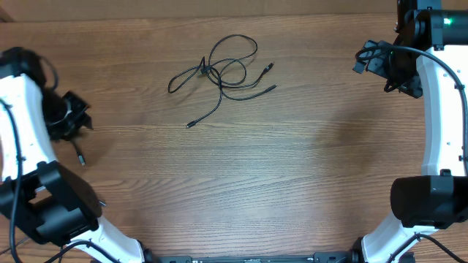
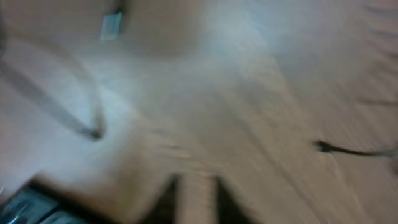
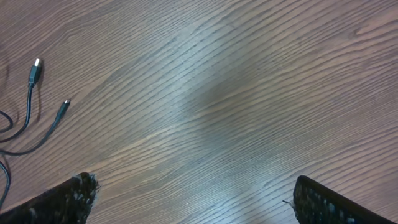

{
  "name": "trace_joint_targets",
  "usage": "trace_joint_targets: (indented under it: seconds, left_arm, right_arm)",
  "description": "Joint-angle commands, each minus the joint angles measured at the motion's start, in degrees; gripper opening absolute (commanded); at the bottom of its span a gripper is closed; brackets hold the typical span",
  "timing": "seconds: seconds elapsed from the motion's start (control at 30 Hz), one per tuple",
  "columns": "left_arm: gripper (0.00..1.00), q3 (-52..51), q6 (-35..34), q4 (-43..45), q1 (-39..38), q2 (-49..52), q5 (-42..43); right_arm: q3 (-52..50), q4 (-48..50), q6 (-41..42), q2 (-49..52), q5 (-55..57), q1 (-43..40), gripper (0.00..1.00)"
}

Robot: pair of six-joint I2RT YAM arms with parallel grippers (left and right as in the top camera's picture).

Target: Untangle cables

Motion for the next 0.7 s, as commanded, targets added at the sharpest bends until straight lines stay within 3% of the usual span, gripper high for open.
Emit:
trace_joint_targets:
  seconds: [0.0, 0.1, 0.13, 0.2, 0.3, 0.57, 0.67]
  left_arm:
    - [0.04, -0.37, 1.22, 4.7, -5.4, -0.61, 9.46]
    - [0.06, -0.37, 1.01, 9.03, -10.64, -0.61, 12.07]
    - [0.13, -0.37, 0.98, 10.05, -12.31, -0.61, 11.91]
    - [0.43, -0.39, 1.01, 13.29, -16.61, -0.61, 10.54]
    - [0.79, -0.39, 1.4, 17.99, -22.77, -0.5, 4.17]
    - [0.88, -0.42, 5.11, 22.1, -36.3, 0.0, -16.55]
    - [0.86, -0.42, 4.39, 20.74, -38.75, 0.31, -22.18]
  right_arm:
    - [0.15, 0.31, 0.46, -0.11, 0.57, -0.02, 1.0]
    - [0.15, 0.31, 0.46, -0.11, 0.57, 0.0, 1.0]
    - [0.15, 0.31, 0.46, -0.11, 0.57, 0.0, 1.0]
    - [0.15, 0.31, 0.46, -0.11, 0.57, 0.0, 1.0]
    - [0.15, 0.31, 0.46, -0.11, 0.57, 0.0, 1.0]
    - [0.15, 0.31, 0.46, -0.11, 0.57, 0.0, 1.0]
    - [0.15, 0.31, 0.46, -0.11, 0.57, 0.0, 1.0]
